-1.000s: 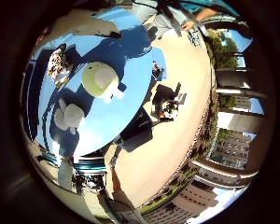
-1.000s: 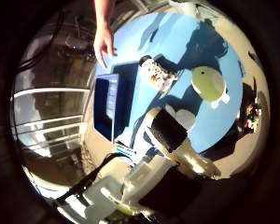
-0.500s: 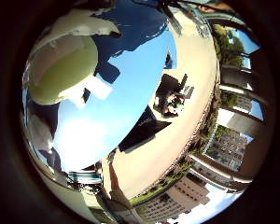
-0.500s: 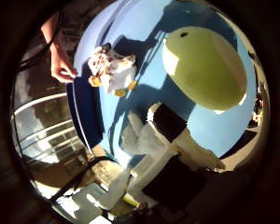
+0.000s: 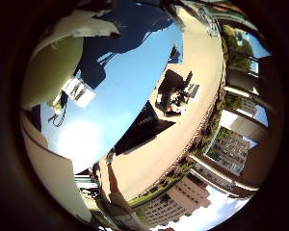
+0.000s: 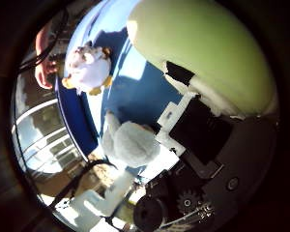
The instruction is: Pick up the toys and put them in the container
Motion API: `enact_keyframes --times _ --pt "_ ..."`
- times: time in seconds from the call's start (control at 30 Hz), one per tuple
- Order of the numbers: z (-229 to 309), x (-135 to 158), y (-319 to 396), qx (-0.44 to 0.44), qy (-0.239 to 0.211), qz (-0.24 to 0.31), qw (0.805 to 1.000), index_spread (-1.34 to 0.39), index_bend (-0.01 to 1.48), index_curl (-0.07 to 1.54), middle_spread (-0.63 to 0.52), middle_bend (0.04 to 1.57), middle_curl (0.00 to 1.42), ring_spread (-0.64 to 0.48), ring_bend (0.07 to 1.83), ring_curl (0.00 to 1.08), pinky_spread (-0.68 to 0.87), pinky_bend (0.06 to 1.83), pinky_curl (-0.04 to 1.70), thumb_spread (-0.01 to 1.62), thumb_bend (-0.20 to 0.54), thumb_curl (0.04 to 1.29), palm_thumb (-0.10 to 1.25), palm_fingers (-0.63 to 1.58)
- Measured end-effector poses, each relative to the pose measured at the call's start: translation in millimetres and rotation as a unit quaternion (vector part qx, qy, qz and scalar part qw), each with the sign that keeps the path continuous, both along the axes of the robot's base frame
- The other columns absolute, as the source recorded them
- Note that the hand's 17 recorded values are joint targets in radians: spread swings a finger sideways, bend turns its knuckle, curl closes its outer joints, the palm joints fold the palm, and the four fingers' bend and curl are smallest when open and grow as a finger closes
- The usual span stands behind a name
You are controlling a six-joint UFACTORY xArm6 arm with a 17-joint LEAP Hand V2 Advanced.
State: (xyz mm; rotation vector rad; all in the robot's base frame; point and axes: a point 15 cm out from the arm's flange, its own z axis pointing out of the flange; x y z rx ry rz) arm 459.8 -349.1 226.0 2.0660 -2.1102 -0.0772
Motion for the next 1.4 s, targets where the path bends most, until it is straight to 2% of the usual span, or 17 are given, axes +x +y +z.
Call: enact_keyframes --times 0.1,0.2,0.37,0.5,0.63,0.73,0.83,0.93,1.13,1.27,1.33,1.4 --pt "28.0 0.4 15.7 0.026 -0.026 0.003 0.999 -0.50 0.39 0.31 -0.22 0.97 0.79 -0.03 1.27 0.68 0.28 1.52 0.08 1.06 0.046 0.51 0.99 1.15" --pt "50.2 -13.7 34.3 0.050 -0.018 0.011 0.999 -0.58 0.50 0.37 -0.23 1.05 0.86 -0.06 1.30 0.71 0.23 1.65 0.13 1.06 0.028 0.56 1.00 1.09" --pt "126.6 -31.8 91.4 0.081 -0.042 0.043 0.995 -0.67 0.63 0.47 -0.23 1.11 0.94 -0.09 1.36 0.76 0.17 1.76 0.18 1.06 -0.004 0.61 1.01 1.01" --pt "184.6 -45.9 178.8 0.112 -0.048 0.109 0.986 -0.73 0.69 0.56 -0.23 1.17 0.99 -0.11 1.41 0.79 0.14 1.80 0.23 1.05 -0.015 0.66 1.00 0.94" --pt "231.4 -50.8 278.8 0.124 -0.073 0.201 0.969 -0.76 0.71 0.61 -0.23 1.19 1.01 -0.11 1.42 0.81 0.13 1.81 0.26 1.05 -0.017 0.67 0.99 0.91" --pt "250.2 -60.1 357.8 0.132 -0.079 0.239 0.959 -0.80 0.73 0.70 -0.23 1.22 1.04 -0.12 1.45 0.82 0.11 1.82 0.30 1.05 -0.018 0.70 0.97 0.87" --pt "245.8 -73.2 425.3 0.142 -0.061 0.274 0.949 -0.82 0.74 0.79 -0.23 1.24 1.06 -0.12 1.48 0.83 0.10 1.82 0.35 1.05 -0.018 0.72 0.95 0.84" --pt "214.3 -79.6 480.6 0.148 -0.028 0.276 0.949 -0.84 0.73 0.87 -0.23 1.26 1.07 -0.13 1.50 0.84 0.10 1.82 0.40 1.05 -0.017 0.74 0.94 0.81" --pt "117.3 -57.7 520.7 0.142 0.009 0.235 0.961 -0.87 0.71 0.99 -0.22 1.29 1.08 -0.13 1.53 0.85 0.09 1.81 0.47 1.06 -0.024 0.76 0.91 0.78" --pt "78.5 -45.9 522.8 0.141 0.013 0.219 0.965 -0.87 0.70 1.08 -0.21 1.26 1.06 -0.09 1.52 0.82 0.11 1.74 0.49 1.14 -0.049 0.70 0.77 0.72" --pt "75.2 -45.8 519.8 0.141 0.017 0.217 0.966 -0.83 0.67 1.06 -0.18 1.11 0.98 -0.04 1.40 0.76 0.15 1.70 0.50 1.19 -0.058 0.63 0.68 0.61" --pt "74.6 -45.1 512.2 0.141 0.020 0.212 0.967 -0.74 0.52 1.03 -0.17 0.92 0.92 -0.01 1.31 0.76 0.19 1.70 0.51 1.20 -0.064 0.59 0.63 0.16"
